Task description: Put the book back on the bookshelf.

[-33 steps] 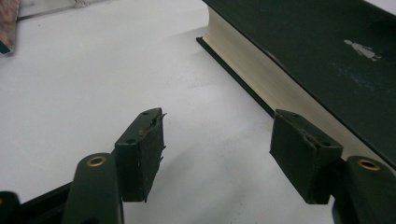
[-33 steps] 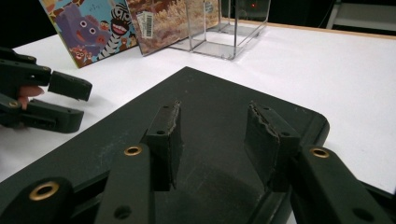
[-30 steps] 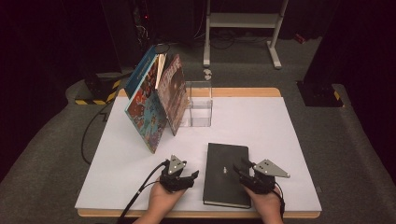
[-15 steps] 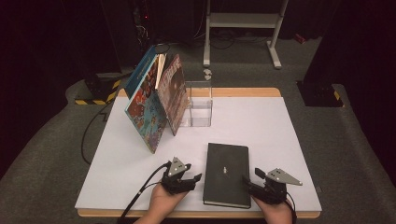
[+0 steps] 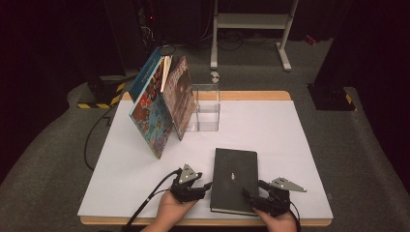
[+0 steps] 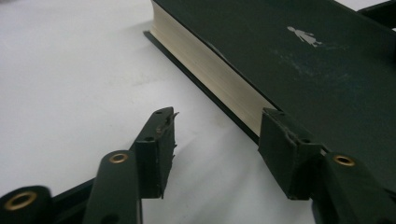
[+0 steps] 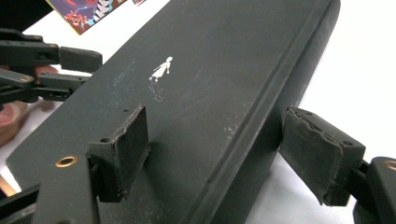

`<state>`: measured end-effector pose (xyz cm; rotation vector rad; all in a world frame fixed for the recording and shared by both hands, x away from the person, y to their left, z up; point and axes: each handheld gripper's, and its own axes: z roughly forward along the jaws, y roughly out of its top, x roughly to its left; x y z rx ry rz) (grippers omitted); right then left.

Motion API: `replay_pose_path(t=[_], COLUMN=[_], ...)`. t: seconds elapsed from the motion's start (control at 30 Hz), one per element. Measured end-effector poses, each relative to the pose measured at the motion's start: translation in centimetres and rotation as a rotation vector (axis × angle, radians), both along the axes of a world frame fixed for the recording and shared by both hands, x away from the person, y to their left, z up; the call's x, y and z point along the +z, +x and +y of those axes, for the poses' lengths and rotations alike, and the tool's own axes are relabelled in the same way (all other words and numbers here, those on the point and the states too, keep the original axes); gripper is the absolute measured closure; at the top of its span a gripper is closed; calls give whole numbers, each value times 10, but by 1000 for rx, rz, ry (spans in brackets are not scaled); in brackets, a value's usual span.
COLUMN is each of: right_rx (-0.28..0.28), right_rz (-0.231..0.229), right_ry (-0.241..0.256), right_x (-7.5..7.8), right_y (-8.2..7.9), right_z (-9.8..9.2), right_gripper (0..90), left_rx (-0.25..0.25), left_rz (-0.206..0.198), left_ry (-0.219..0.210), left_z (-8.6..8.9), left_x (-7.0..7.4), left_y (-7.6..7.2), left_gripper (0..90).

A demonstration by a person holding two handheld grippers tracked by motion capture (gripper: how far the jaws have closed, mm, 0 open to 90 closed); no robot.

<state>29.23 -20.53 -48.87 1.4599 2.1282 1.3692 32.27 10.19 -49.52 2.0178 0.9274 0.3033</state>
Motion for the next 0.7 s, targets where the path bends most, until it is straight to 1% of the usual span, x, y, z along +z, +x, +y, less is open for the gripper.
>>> replay_pose_path(t=[0.07, 0.2, 0.23, 0.27, 0.3, 0.33, 0.37, 0.4, 0.47, 0.57, 0.7], right_rx=[-3, -5, -9, -11, -13, -16, -11, -6, -4, 0, 12], right_rz=[11, 51, 55, 51, 50, 53, 53, 55, 66, 76, 70], right_ry=[14, 54, 61, 60, 58, 57, 56, 55, 42, 34, 23], right_x=[-1, -4, -4, -4, -4, -4, -4, -4, -2, 0, 0], right_y=[1, 4, 4, 3, 3, 3, 4, 5, 9, 15, 22], right_z=[-1, -3, -3, -2, -1, 0, 2, 6, 13, 21, 28], right_gripper=[219, 207, 208, 208, 208, 208, 209, 209, 208, 207, 206], left_rx=[-23, -37, -47, -47, -53, -46, -37, -19, 5, 26, 32], left_rz=[14, 7, 6, 4, 6, 10, 7, 7, 22, 36, 43], left_ry=[13, 19, 30, 33, 46, 49, 60, 58, 44, 35, 33], left_z=[-1, -3, -3, -5, -5, -7, -6, -5, -2, 3, 8], left_x=[0, -1, 0, -1, -1, -1, -1, -1, -1, 0, 1], left_y=[1, 0, 0, -1, 0, 0, -1, -1, 0, 2, 6], left_gripper=[461, 509, 522, 537, 542, 555, 585, 632, 687, 736, 778])
